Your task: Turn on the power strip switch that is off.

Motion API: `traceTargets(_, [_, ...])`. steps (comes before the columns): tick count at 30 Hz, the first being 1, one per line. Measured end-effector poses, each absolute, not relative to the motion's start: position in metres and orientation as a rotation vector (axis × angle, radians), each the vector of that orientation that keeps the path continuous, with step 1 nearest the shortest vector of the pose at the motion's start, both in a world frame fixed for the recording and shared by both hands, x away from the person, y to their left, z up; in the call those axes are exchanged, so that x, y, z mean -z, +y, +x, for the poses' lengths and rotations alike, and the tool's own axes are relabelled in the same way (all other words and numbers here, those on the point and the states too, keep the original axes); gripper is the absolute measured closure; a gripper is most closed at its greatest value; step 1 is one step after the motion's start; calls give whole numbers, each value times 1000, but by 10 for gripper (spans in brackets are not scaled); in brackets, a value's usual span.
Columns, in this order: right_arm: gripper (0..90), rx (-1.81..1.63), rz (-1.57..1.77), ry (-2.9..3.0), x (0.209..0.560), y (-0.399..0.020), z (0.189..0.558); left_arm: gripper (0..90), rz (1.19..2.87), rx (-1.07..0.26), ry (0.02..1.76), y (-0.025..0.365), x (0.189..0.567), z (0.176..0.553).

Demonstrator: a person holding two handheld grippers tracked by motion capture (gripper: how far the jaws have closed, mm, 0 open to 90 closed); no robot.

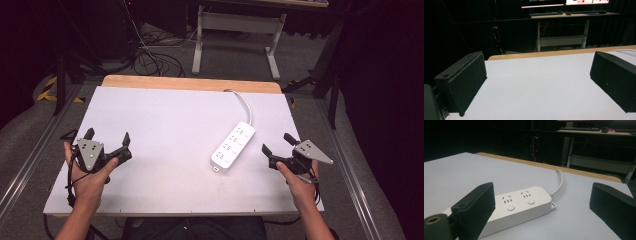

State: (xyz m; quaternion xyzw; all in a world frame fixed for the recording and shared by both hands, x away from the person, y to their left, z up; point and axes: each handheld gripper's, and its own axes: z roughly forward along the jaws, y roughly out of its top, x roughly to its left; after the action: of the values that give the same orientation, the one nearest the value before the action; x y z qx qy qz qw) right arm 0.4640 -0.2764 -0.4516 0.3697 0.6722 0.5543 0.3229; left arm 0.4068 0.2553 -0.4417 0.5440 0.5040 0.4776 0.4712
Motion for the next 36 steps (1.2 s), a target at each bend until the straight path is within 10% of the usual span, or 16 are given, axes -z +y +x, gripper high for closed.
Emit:
traceTargets(18, [129,-1448,965,1755,451,-276,464,27,1344,-1162,1226,255,442,408])
traceTargets(36, [501,-1453,904,1769,449,-278,461,37,1366,-1159,1207,254,443,408])
